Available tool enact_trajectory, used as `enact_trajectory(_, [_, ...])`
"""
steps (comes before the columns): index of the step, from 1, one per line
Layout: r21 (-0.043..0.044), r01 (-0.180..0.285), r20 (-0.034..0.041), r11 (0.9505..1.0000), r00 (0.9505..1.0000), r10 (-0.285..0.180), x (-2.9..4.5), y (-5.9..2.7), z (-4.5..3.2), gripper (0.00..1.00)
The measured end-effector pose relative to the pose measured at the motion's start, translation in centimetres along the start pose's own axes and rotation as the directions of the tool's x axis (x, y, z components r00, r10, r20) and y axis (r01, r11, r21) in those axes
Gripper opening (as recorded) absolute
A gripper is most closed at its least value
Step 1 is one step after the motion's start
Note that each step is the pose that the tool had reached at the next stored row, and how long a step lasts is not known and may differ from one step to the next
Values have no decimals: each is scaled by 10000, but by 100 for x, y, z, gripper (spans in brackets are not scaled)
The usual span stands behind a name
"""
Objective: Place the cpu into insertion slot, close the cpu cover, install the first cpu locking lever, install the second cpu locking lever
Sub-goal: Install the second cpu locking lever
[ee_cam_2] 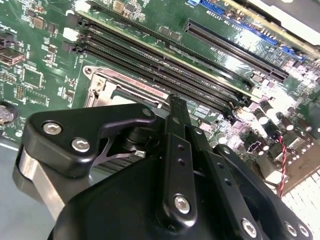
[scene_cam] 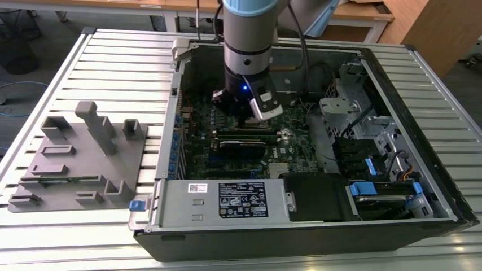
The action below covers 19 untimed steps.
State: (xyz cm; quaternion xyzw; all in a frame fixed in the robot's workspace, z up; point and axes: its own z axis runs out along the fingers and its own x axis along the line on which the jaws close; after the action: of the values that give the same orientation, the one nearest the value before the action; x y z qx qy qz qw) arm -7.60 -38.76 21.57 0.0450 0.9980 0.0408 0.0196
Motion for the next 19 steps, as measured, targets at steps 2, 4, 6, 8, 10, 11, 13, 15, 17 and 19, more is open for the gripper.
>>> enact_trajectory(2, [1,-1,-1,10000,10000,1,4,-1,7,11])
enact_trajectory(4, [0,0,-2,10000,10000,0,4,-1,7,11])
enact_trajectory(6, [-6,-1,0,10000,10000,1,5,-3,8,11])
enact_trajectory(8, [-9,-3,2,10000,10000,3,15,-5,8,11])
enact_trajectory(10, [-10,-1,2,10000,10000,1,22,-10,7,11])
enact_trajectory(11, [-10,1,2,10000,10000,-1,21,-17,6,11])
enact_trajectory(13, [-16,-1,2,10000,10000,1,20,-40,5,11])
enact_trajectory(15, [-17,-1,2,10000,10000,1,19,-56,4,11])
enact_trajectory(17, [-19,-2,2,10000,10000,2,21,-59,3,11])
enact_trajectory(19, [-25,-1,1,10000,10000,1,25,-62,3,11])
